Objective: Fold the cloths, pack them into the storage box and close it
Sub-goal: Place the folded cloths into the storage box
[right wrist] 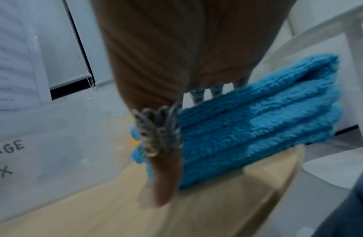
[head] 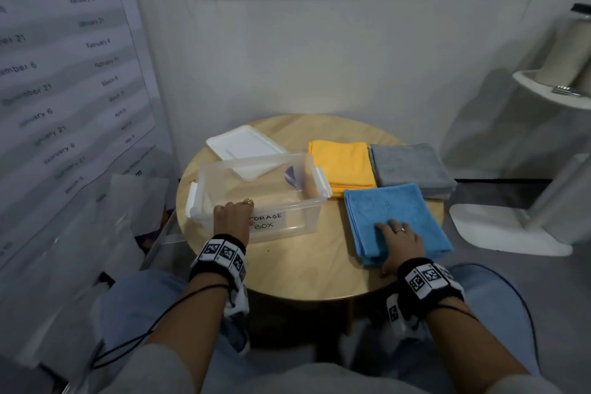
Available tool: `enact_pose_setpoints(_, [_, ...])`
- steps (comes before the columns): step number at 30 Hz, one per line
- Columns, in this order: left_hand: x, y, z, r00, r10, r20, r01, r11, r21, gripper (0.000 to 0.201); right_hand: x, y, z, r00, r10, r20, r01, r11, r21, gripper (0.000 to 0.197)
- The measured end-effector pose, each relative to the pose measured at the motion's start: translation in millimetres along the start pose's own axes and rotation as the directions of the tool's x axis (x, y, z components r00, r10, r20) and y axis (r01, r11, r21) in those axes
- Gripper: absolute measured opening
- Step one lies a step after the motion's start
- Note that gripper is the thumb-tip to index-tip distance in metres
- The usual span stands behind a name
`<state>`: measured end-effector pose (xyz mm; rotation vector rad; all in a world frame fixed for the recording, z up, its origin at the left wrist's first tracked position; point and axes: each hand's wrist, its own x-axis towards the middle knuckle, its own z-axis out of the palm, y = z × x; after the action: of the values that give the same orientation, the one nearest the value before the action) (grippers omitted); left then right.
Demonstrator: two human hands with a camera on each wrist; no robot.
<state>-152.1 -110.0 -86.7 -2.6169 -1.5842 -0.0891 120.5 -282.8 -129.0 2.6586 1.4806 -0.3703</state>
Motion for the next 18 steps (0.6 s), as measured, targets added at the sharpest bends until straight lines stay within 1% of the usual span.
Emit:
enact_pose_setpoints(1, [2.1, -0.8, -0.9, 1.0, 0.008, 0.025, -0.009, 1.0, 0.007, 0.015, -0.8, 4.1, 0.8, 0.999, 0.018, -0.033, -0.018, 1.0, 0.002, 0.085])
enact_pose_setpoints(3, [3.7, 1.4, -2.3, 0.999, 0.014, 0.039, -0.015, 1.0, 0.024, 0.034, -3.2, 8.5, 3.2, 0.997, 0.032, -0.064, -0.029, 0.998, 0.057, 0.068])
enact_pose_setpoints(4, [2.7, 6.5, -3.1, 1.0, 0.016, -0.001, -0.016, 1.0, 0.002, 0.044, -4.3, 8.8, 3.7, 0.997, 0.044, -0.062, -0.036, 0.992, 0.119, 0.062])
enact_pose_setpoints(5, [0.1, 15.4, -4.8, 0.997, 0.032, -0.076, -0.035, 0.999, -0.036, 0.053, -4.9, 8.8, 4.0, 0.997, 0.056, -0.062, -0.043, 0.981, 0.189, 0.057])
enact_pose_setpoints(6, [-4.4, 28.1, -6.1, 0.982, 0.074, -0.174, -0.089, 0.993, -0.081, 0.058, -4.7, 9.4, 4.4, 0.996, 0.062, -0.06, -0.046, 0.968, 0.247, 0.054])
enact_pose_setpoints(7, [-8.9, 43.9, -6.1, 0.953, 0.146, -0.264, -0.183, 0.975, -0.122, 0.059, -4.3, 10.3, 4.3, 0.997, 0.055, -0.06, -0.035, 0.957, 0.288, 0.05])
enact_pose_setpoints(8, [-13.2, 62.7, -4.8, 0.911, 0.248, -0.33, -0.312, 0.937, -0.155, 0.055, -3.6, 12.5, 4.3, 0.997, 0.041, -0.059, -0.02, 0.949, 0.314, 0.047])
enact_pose_setpoints(9, [-18.4, 82.7, -2.7, 0.862, 0.366, -0.349, -0.445, 0.878, -0.178, 0.048, -2.6, 15.5, 4.5, 0.998, 0.021, -0.062, 0.0, 0.943, 0.333, 0.044])
enact_pose_setpoints(10, [-22.9, 104.0, -2.1, 0.835, 0.471, -0.285, -0.534, 0.818, -0.215, 0.04, -1.5, 18.5, 4.5, 0.998, 0.001, -0.059, 0.02, 0.939, 0.342, 0.042])
enact_pose_setpoints(11, [-26.4, 124.4, -1.7, 0.824, 0.538, -0.177, -0.566, 0.779, -0.27, 0.037, -0.2, 22.2, 4.5, 0.998, -0.027, -0.058, 0.046, 0.933, 0.356, 0.04])
enact_pose_setpoints(12, [-27.7, 142.0, 0.8, 0.819, 0.57, -0.056, -0.553, 0.761, -0.339, 0.038, 1.3, 25.9, 3.9, 0.997, -0.053, -0.058, 0.071, 0.925, 0.374, 0.036])
enact_pose_setpoints(13, [-26.3, 155.4, 5.9, 0.81, 0.585, 0.03, -0.529, 0.752, -0.394, 0.042, 2.6, 29.1, 2.6, 0.995, -0.076, -0.065, 0.095, 0.917, 0.389, 0.031])
enact_pose_setpoints(14, [-23.4, 166.1, 9.9, 0.796, 0.6, 0.083, -0.522, 0.749, -0.407, 0.046, 3.0, 31.6, 0.3, 0.993, -0.092, -0.068, 0.112, 0.916, 0.385, 0.026])
enact_pose_setpoints(15, [-21.3, 174.6, 12.1, 0.782, 0.612, 0.113, -0.534, 0.753, -0.384, 0.048, 4.0, 33.8, -1.2, 0.991, -0.109, -0.077, 0.13, 0.917, 0.378, 0.023])
enact_pose_setpoints(17, [-18.5, 184.0, 15.9, 0.774, 0.615, 0.149, -0.554, 0.773, -0.31, 0.04, 5.5, 37.1, -2.6, 0.988, -0.11, -0.105, 0.142, 0.915, 0.377, 0.021])
enact_pose_setpoints(18, [-17.4, 185.4, 15.7, 0.783, 0.605, 0.144, -0.554, 0.784, -0.279, 0.034, 5.2, 38.7, -3.5, 0.989, -0.103, -0.111, 0.137, 0.916, 0.376, 0.02])
